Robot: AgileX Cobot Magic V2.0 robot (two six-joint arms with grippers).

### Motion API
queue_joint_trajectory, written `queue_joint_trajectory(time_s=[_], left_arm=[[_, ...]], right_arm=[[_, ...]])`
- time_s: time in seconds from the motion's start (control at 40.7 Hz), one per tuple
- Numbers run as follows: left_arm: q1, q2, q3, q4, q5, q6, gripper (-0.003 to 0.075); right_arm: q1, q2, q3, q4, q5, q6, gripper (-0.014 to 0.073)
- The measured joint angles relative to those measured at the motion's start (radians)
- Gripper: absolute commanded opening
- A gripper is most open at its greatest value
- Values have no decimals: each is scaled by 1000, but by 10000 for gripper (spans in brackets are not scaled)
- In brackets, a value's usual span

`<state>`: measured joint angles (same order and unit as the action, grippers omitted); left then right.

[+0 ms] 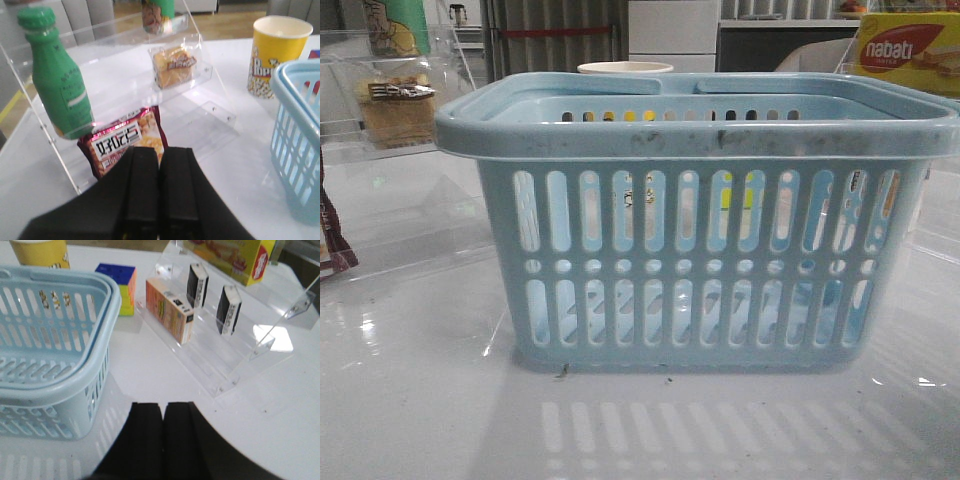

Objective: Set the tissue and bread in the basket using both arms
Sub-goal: 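Reach the right gripper to the black tissue pack on the acrylic shelf and grasp it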

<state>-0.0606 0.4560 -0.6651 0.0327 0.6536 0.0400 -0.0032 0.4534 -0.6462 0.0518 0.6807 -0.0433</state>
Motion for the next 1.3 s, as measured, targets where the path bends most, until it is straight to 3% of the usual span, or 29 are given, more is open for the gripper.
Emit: queue_joint_trajectory(time_s=[0.246, 0.319, 0.442, 0.516, 0.884, 1.302], left_arm=[[0, 54, 43, 0, 31, 0, 111], [0, 65, 50, 0, 35, 0, 193], [0, 73, 52, 0, 35, 0, 403], [0, 73, 54, 0, 35, 0, 446], [0, 73, 54, 0, 28, -2, 445], [0, 73, 54, 0, 26, -2, 445]], right_arm=[[0, 101, 0, 0, 40, 0, 90], [0, 123, 0, 0, 42, 0, 218], [0, 151, 0, 0, 42, 0, 486], [0, 167, 0, 0, 42, 0, 548], [-45, 347, -48, -11, -10, 0, 552], [-212, 799, -378, -14, -38, 0, 551]])
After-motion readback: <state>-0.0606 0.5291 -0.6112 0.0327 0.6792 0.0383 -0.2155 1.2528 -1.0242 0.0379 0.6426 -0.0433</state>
